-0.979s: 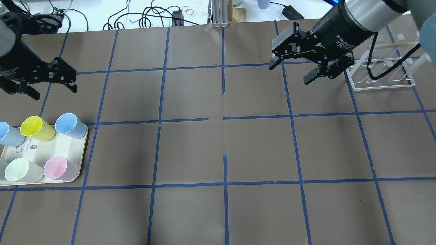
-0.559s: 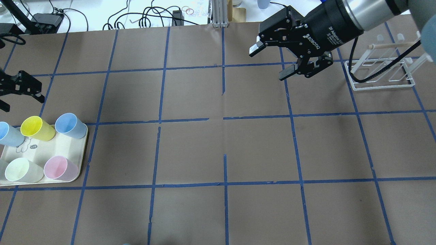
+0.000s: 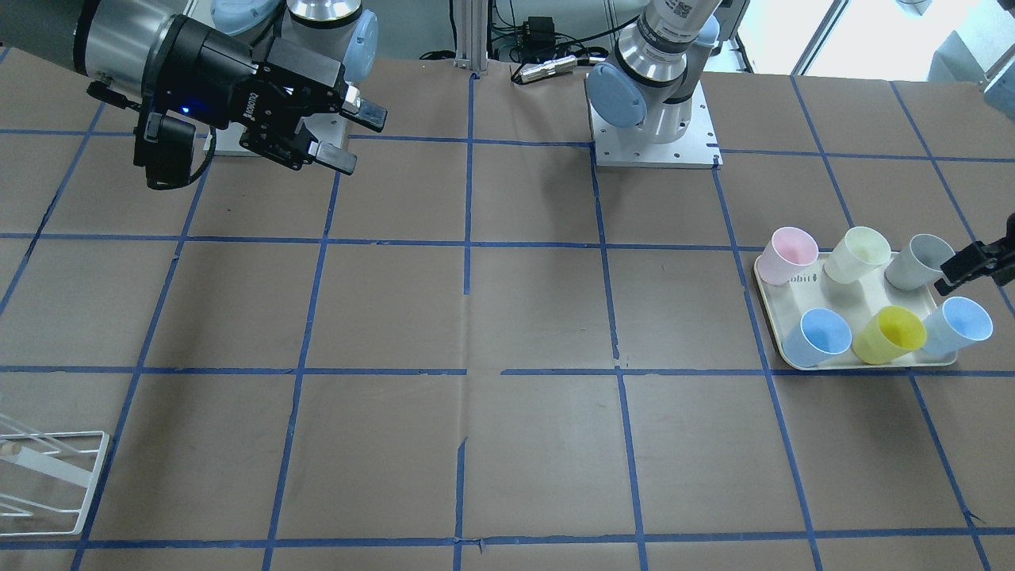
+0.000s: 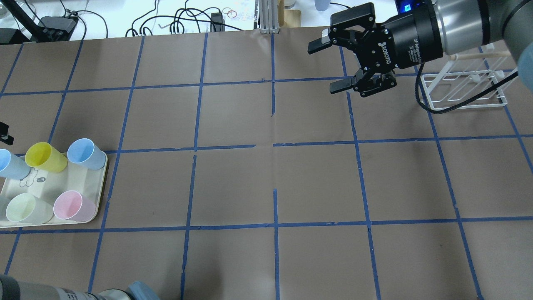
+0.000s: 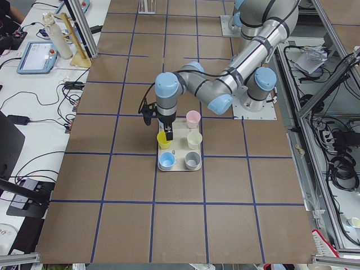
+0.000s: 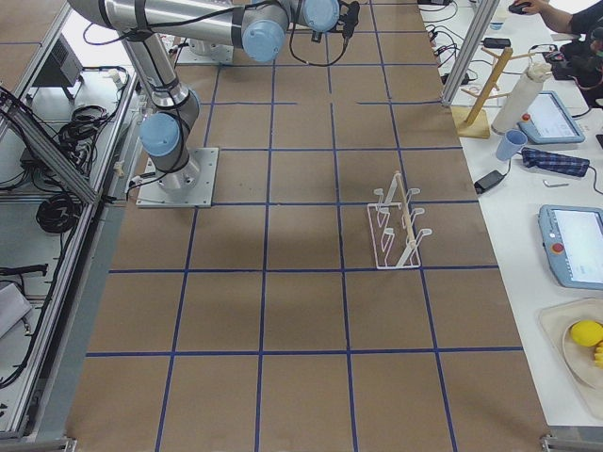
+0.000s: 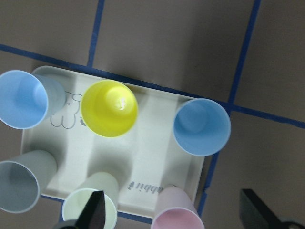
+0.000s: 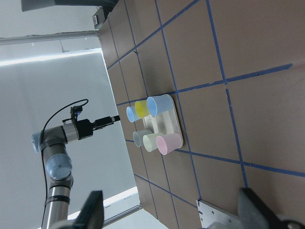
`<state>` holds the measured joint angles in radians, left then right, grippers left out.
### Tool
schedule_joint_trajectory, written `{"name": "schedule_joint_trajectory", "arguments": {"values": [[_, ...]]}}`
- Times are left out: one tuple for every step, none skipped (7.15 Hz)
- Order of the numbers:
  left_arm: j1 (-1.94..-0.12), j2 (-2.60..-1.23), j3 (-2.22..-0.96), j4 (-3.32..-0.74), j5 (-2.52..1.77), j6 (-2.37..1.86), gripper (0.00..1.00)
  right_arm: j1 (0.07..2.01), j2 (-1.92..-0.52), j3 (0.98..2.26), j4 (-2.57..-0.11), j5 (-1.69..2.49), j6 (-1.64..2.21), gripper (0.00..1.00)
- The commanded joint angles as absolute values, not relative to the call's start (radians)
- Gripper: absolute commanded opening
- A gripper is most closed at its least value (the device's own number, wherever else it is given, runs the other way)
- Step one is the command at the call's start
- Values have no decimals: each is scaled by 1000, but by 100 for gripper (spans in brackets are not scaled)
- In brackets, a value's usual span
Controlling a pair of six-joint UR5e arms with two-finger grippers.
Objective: Transfer IKEA cup to right arm and place on rack
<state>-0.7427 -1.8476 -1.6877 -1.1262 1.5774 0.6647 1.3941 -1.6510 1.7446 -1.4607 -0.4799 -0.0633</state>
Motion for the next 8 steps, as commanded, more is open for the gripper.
{"name": "schedule_joint_trajectory", "arguments": {"values": [[-648, -1981, -1675, -1002, 1574, 754, 100, 1391, -1654, 1766, -1459, -372, -154, 100], [-634, -2017, -1674, -970, 1572, 779, 100, 1391, -1663, 1788, -1459, -370, -196, 100], [-638, -2017, -1674, -969, 1572, 779, 100, 1391, -1677, 1799, -1459, -368, -199, 100], [-637, -2010, -1672, -974, 1572, 782, 100, 1393, -1674, 1801, -1459, -368, -199, 100], [-632, -2022, -1664, -966, 1572, 787, 100, 1391, -1672, 1804, -1447, -348, -198, 100], [-632, -2049, -1642, -965, 1572, 801, 100, 1388, -1671, 1804, -1409, -303, -198, 100], [-630, -2068, -1631, -968, 1572, 808, 95, 1390, -1671, 1804, -1407, -296, -201, 100], [-630, -2080, -1631, -966, 1574, 837, 83, 1388, -1672, 1804, -1405, -296, -201, 100]]}}
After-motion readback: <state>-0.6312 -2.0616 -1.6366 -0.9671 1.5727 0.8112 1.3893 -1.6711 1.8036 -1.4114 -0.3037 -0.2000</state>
